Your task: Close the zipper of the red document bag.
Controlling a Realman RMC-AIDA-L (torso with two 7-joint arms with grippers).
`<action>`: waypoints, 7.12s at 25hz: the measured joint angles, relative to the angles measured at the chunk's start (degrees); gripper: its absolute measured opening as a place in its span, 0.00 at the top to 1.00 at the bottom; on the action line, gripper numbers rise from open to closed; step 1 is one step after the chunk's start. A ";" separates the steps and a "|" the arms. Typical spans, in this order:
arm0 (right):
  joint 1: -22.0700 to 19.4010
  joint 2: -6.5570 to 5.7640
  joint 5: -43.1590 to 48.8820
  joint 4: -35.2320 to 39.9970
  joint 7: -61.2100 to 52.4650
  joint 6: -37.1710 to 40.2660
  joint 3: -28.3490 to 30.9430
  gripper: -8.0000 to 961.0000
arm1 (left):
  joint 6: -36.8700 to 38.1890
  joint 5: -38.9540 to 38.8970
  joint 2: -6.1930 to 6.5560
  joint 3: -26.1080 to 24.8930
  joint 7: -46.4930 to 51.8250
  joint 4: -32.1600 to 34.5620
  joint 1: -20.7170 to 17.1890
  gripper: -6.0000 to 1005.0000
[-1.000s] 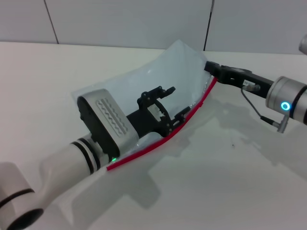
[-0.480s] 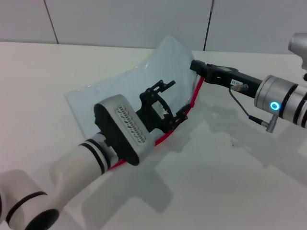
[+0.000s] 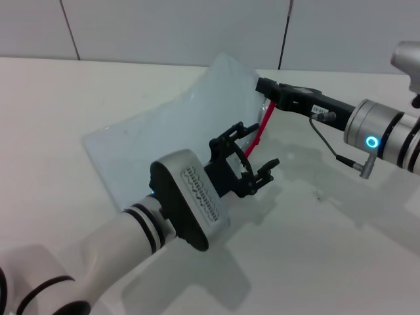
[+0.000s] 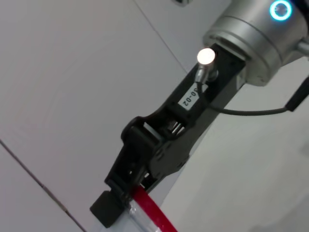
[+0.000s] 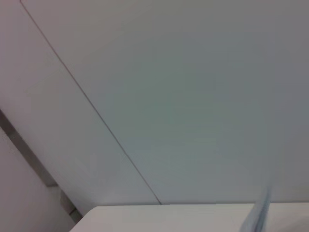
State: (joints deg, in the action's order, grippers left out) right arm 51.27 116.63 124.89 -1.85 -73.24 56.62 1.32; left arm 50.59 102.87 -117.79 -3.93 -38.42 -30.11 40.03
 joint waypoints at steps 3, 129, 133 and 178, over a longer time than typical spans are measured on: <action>-0.26 -0.01 0.05 0.00 0.01 0.17 0.19 0.91 | 0.33 -0.12 0.06 -0.50 -1.42 -0.30 -0.63 0.28; -12.06 -0.79 -1.65 13.42 -1.25 -0.15 15.84 0.92 | 1.90 0.67 0.49 0.06 -2.62 2.34 -4.79 0.92; -12.30 -0.78 -1.67 13.96 -1.26 -0.17 15.88 0.92 | 1.99 0.67 0.48 0.07 -2.62 2.94 -5.14 0.91; -22.79 0.26 -22.20 -11.79 73.08 23.85 16.04 0.33 | 32.07 -5.91 1.69 -3.89 53.19 24.21 -12.88 0.41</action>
State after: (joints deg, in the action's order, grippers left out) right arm 28.48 116.89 102.69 -13.64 -0.16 80.47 17.36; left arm 82.66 96.96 -116.10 -7.82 14.78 -5.90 27.15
